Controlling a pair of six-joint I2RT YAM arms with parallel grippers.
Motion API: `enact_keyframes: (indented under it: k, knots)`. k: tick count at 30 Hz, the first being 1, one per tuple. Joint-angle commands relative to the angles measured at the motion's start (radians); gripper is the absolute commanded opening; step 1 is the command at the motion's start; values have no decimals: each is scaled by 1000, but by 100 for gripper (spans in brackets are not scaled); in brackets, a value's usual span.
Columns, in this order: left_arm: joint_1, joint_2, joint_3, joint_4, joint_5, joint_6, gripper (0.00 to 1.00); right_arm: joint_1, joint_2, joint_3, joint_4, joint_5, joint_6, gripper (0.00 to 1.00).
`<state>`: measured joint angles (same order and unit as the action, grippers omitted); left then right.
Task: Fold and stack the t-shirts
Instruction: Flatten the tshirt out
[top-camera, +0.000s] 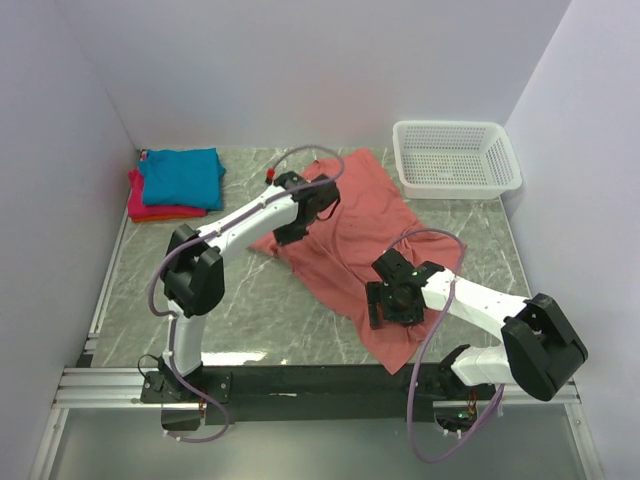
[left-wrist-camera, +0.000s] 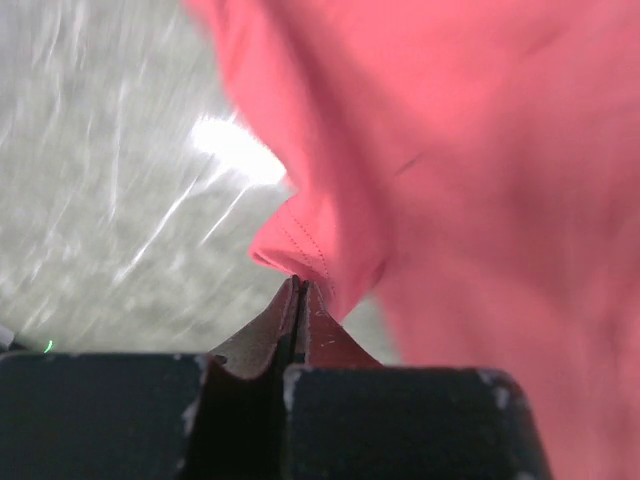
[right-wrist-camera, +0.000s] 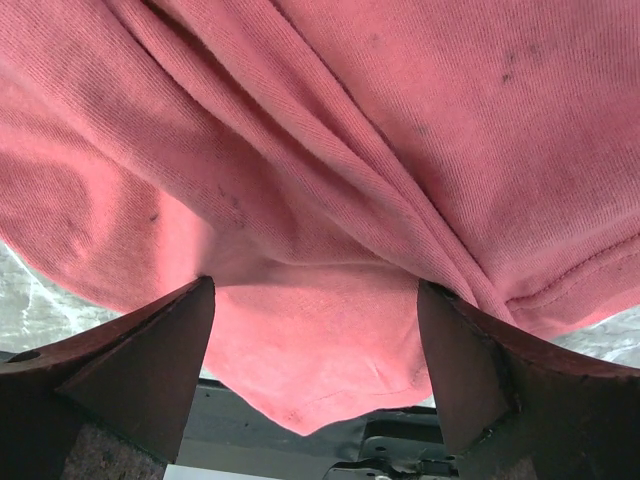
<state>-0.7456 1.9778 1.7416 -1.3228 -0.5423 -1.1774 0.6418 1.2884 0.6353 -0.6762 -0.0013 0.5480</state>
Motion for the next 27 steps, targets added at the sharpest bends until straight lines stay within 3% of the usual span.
enact_keyframes:
  k: [1, 3, 7, 14, 17, 19, 21, 22, 25, 27]
  knots:
    - [5, 59, 157, 9, -127, 105, 1, -11, -27, 18, -25, 11, -23, 88]
    - [15, 113, 216, 77, -88, 212, 1, -13, -32, 23, -25, 15, -22, 88]
    - [28, 164, 237, 144, -38, 288, 1, -14, -41, 32, -25, 21, -19, 88]
    - [28, 109, 18, 330, 74, 418, 1, -14, -43, 20, -22, 26, -16, 88]
    - [28, 102, -51, 398, 97, 424, 21, -18, -34, 18, -14, 20, -20, 88]
    - [29, 96, -60, 408, 87, 406, 45, -17, -25, 21, -10, 21, -26, 88]
    - [29, 73, -68, 405, 61, 355, 52, -18, -20, 24, -8, 24, -28, 88]
    - [29, 26, -82, 418, 45, 340, 63, -18, -14, 24, -3, 26, -29, 88]
    - [63, -95, -192, 522, 89, 312, 70, -18, 0, 26, 10, 34, -26, 88]
    - [121, -147, -296, 595, 174, 289, 69, -18, 6, 20, 18, 27, -23, 88]
